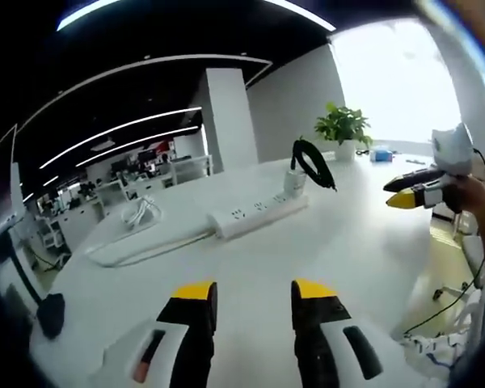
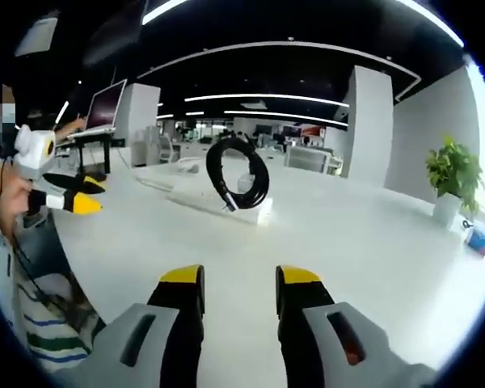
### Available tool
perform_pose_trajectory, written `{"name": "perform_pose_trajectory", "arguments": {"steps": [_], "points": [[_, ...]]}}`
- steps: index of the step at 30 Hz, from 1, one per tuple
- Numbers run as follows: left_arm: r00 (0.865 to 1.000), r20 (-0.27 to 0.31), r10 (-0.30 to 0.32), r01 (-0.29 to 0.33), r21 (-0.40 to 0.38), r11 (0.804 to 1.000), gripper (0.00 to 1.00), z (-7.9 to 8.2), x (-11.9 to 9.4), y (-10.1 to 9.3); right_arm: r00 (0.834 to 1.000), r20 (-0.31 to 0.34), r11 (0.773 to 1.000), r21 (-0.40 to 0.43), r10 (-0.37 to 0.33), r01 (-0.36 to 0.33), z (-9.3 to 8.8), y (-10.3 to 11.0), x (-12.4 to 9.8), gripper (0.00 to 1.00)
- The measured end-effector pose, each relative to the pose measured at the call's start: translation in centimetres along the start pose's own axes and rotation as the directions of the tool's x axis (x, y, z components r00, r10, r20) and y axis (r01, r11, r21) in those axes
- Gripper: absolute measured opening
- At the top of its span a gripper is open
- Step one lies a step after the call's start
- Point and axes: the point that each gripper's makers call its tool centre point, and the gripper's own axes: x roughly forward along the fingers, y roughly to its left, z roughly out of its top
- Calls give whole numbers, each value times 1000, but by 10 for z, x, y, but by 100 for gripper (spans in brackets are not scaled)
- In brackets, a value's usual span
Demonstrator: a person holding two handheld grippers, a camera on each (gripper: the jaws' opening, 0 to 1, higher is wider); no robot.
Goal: Straighten the power strip on the desk, plug the charger into it
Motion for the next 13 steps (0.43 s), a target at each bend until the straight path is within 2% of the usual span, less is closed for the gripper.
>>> {"name": "perform_pose_trajectory", "arguments": {"steps": [7, 13], "points": [[999, -13, 31, -31, -8, 999, 40, -8, -3, 1, 1000, -4, 1000, 17, 5, -5, -2, 6, -5, 37], [999, -26, 32, -33, -17, 999, 40, -12, -6, 1, 1000, 4, 1000, 18, -6, 6, 0, 8, -9, 39]]}}
